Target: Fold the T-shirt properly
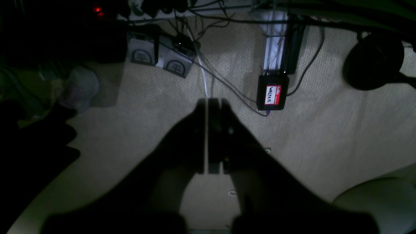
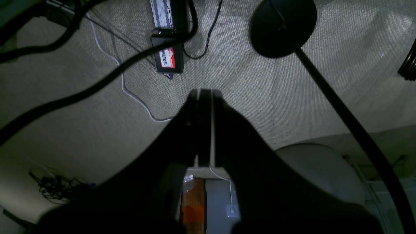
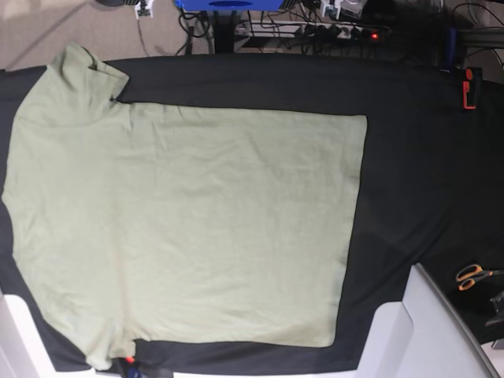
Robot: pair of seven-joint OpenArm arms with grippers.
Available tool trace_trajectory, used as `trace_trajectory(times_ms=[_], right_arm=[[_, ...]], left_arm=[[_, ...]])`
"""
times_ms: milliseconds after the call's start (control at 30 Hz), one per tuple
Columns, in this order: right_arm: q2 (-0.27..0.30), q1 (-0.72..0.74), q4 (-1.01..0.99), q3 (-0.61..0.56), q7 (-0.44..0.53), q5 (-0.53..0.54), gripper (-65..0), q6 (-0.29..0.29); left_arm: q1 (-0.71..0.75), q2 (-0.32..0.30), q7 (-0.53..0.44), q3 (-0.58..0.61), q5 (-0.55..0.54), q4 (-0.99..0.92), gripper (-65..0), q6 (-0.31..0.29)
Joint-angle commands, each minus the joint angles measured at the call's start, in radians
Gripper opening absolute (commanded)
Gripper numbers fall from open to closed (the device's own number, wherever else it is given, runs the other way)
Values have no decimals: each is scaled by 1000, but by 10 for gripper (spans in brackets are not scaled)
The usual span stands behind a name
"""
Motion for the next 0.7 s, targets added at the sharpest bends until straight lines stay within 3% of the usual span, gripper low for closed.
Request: trace_trajectory(times_ms=[0, 667], right_arm=[[-1, -7, -1, 3, -2, 3, -642, 0], [2, -10, -3, 1, -2, 3, -642, -2]], left_arm=[[9, 1, -1, 0, -1, 0, -650, 5], [15, 3, -3, 7, -1, 6, -650, 5]])
